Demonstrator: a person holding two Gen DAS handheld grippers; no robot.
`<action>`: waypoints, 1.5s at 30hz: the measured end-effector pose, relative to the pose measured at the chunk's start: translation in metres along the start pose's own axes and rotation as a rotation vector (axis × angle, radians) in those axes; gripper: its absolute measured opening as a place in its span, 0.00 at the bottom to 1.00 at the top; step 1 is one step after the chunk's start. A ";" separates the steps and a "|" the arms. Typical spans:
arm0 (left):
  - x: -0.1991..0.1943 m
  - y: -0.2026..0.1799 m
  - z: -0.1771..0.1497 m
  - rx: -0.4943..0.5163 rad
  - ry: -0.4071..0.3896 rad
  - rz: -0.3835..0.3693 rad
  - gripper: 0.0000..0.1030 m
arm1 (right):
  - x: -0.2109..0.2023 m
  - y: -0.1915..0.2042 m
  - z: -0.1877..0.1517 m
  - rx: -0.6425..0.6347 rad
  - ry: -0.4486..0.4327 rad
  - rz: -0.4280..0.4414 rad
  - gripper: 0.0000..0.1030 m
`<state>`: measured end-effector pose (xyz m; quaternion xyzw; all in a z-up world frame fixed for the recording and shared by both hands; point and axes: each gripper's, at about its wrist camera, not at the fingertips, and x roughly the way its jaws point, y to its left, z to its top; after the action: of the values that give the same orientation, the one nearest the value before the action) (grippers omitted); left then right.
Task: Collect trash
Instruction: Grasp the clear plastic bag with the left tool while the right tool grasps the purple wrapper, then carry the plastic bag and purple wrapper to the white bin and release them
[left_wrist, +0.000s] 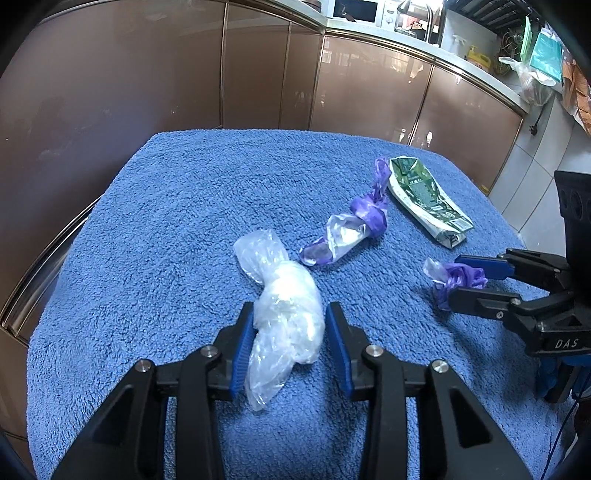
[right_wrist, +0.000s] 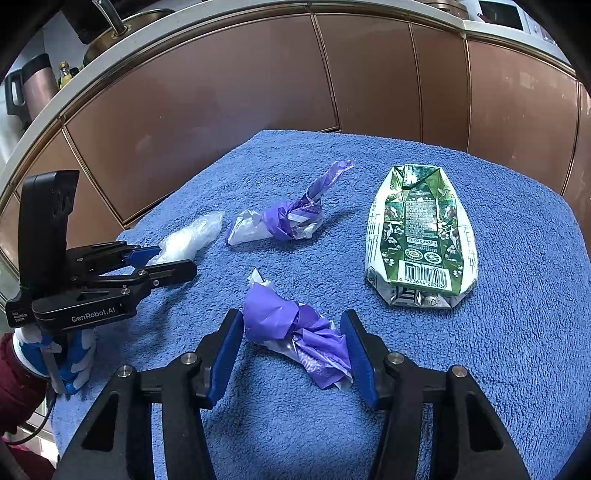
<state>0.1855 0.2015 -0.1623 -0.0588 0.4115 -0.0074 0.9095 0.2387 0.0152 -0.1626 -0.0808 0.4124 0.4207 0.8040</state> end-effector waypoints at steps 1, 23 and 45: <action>0.000 0.000 0.000 0.000 0.000 0.000 0.35 | 0.000 0.000 0.000 0.000 0.000 0.000 0.50; -0.005 -0.010 -0.002 0.048 -0.018 0.052 0.29 | -0.011 0.015 -0.005 -0.032 -0.013 -0.043 0.47; -0.122 -0.056 -0.014 0.115 -0.167 0.037 0.29 | -0.136 0.055 -0.033 0.005 -0.192 -0.131 0.47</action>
<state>0.0962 0.1523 -0.0739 0.0005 0.3342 -0.0095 0.9425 0.1365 -0.0487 -0.0721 -0.0649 0.3282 0.3721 0.8658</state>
